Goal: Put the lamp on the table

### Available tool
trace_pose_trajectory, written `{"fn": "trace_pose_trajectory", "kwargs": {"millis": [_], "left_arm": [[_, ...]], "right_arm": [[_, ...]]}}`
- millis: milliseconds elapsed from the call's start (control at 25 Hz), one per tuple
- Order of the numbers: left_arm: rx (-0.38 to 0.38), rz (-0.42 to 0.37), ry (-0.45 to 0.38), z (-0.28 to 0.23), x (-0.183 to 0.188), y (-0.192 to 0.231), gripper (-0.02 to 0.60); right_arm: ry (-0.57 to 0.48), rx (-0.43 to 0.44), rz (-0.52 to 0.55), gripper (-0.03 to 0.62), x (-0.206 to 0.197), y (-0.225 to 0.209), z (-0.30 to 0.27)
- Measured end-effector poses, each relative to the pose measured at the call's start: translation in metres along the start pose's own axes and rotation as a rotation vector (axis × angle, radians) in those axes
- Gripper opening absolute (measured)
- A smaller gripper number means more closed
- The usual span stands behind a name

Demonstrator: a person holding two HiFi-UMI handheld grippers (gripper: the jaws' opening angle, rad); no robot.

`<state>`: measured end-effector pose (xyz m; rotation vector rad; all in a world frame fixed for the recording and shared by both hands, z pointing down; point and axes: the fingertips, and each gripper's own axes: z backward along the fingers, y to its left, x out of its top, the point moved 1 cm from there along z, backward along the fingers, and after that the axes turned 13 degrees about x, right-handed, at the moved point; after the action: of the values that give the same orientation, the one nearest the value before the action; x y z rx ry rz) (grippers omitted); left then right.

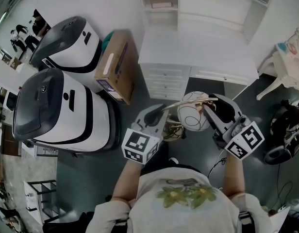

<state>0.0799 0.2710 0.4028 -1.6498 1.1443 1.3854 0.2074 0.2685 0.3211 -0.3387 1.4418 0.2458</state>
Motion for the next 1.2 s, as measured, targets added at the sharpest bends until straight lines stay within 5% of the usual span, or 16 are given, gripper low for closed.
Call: {"fn": "trace_pose_trajectory", "kwargs": {"millis": [1200], "left_arm": [[-0.096, -0.004, 0.002, -0.180, 0.051, 0.142, 0.041]], "right_arm": [[-0.003, -0.091, 0.023, 0.158, 0.012, -0.174, -0.139]]}}
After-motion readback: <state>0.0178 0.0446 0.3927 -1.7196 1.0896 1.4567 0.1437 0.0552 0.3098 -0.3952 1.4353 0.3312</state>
